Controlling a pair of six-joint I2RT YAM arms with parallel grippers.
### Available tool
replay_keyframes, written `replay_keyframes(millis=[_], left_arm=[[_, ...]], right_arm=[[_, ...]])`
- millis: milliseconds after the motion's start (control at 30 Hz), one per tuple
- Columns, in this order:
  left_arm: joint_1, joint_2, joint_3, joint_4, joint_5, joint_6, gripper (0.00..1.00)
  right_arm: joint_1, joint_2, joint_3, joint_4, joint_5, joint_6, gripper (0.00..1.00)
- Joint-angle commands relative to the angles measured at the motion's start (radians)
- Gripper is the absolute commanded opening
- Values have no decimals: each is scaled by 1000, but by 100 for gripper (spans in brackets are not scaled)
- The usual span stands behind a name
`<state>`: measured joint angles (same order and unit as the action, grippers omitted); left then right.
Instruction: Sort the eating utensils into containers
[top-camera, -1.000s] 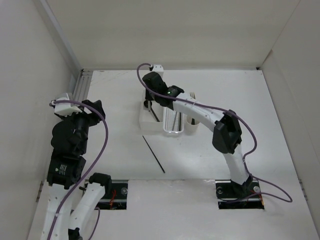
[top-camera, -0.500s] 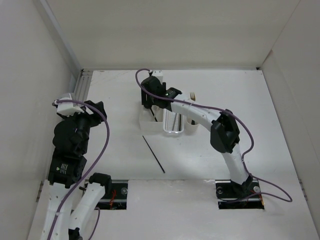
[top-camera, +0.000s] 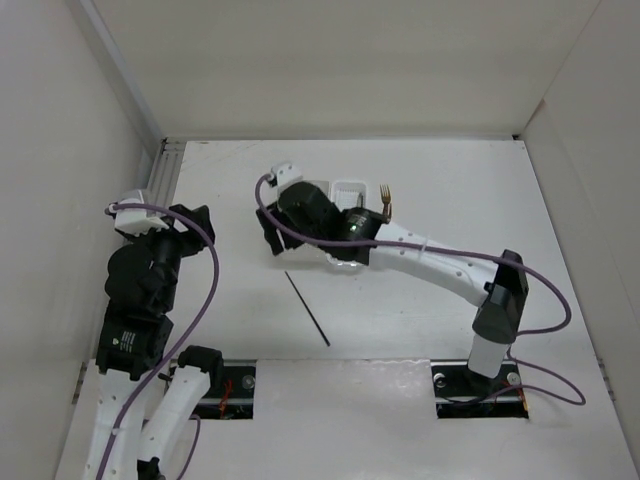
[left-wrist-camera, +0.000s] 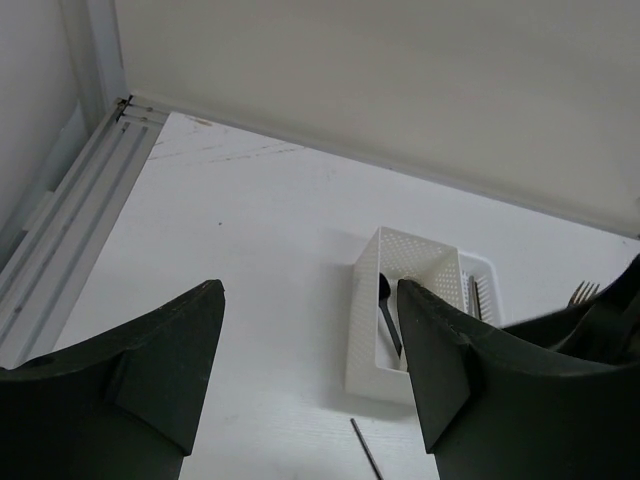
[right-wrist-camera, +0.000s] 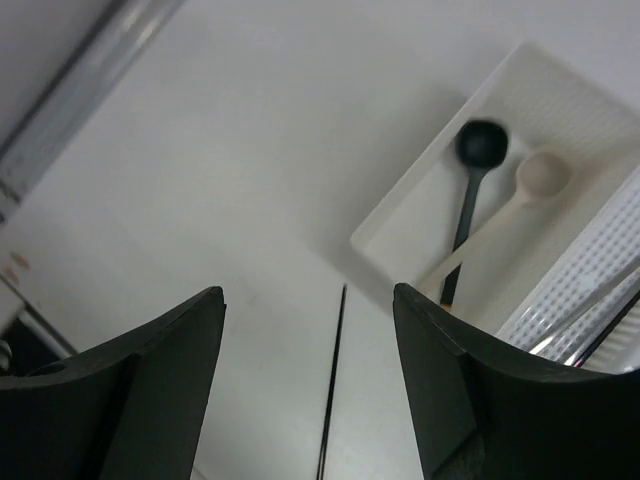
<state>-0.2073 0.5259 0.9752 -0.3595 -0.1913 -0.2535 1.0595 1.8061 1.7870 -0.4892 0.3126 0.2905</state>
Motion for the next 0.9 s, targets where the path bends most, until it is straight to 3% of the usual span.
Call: replay_keyframes(millis=[0, 200, 500, 633, 867], left_arm=[[2, -18, -10, 25, 13, -13, 67], [11, -27, -10, 16, 32, -23, 67], [11, -27, -10, 7, 61, -32, 67], [11, -36, -10, -2, 41, -23, 67], [11, -37, -10, -2, 30, -23, 69]], right_arm=[[65, 45, -142, -120, -104, -1, 74], [111, 131, -201, -233, -122, 113, 77], [111, 196, -314, -160, -132, 167, 77], [111, 205, -380, -95, -167, 209, 70], [120, 246, -422, -77, -182, 274, 31]])
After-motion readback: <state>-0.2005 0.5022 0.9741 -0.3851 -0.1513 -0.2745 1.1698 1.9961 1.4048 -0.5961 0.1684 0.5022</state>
